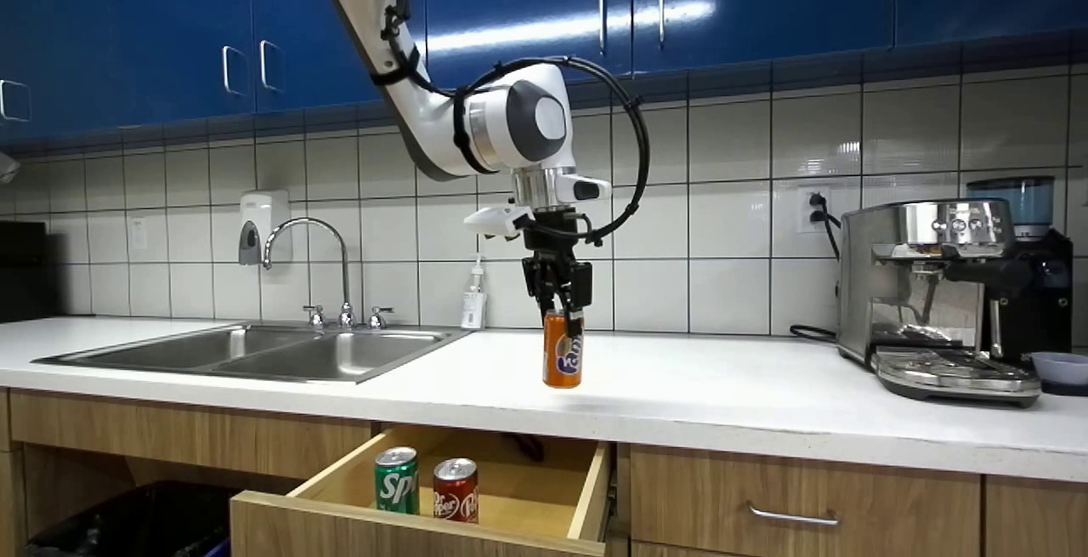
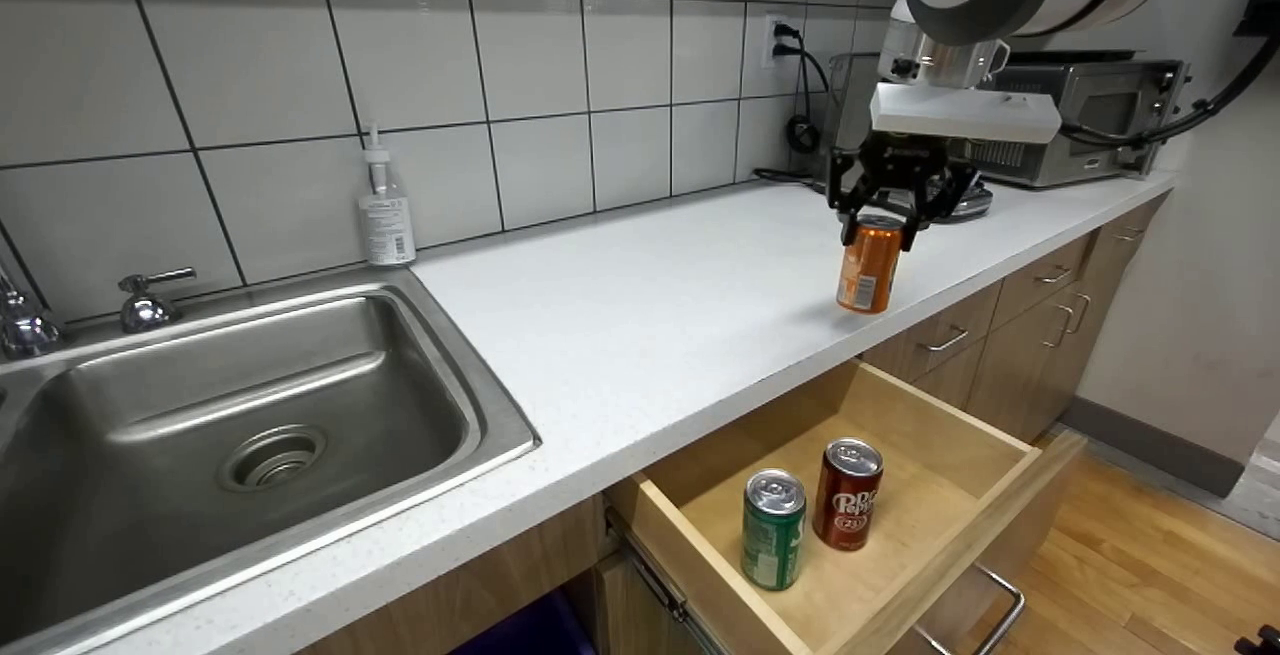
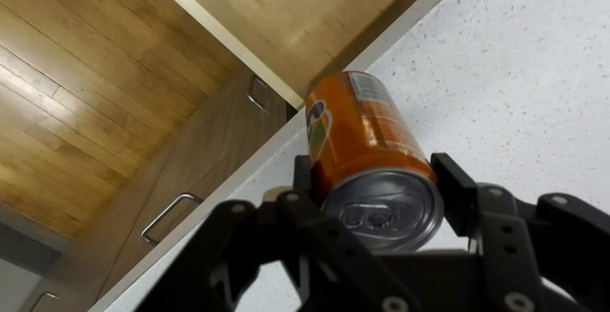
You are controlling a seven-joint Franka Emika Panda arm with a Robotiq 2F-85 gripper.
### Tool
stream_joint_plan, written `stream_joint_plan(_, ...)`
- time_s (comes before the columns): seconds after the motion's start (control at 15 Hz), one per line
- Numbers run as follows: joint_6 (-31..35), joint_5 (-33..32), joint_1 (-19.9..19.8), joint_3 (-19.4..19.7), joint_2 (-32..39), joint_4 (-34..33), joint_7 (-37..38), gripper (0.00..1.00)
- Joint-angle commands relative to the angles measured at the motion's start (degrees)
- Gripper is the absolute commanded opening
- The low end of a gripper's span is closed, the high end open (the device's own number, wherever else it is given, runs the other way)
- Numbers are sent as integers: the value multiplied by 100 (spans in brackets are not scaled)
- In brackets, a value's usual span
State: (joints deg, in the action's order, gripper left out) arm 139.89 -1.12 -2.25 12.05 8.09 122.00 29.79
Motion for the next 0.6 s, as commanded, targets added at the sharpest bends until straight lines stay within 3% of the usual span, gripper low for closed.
stream_joint_plan(0.0,169,42,-21,-174,-370,433,288,38)
stream_joint_plan(0.53,591,-219,7,-307,-595,1052,895,38)
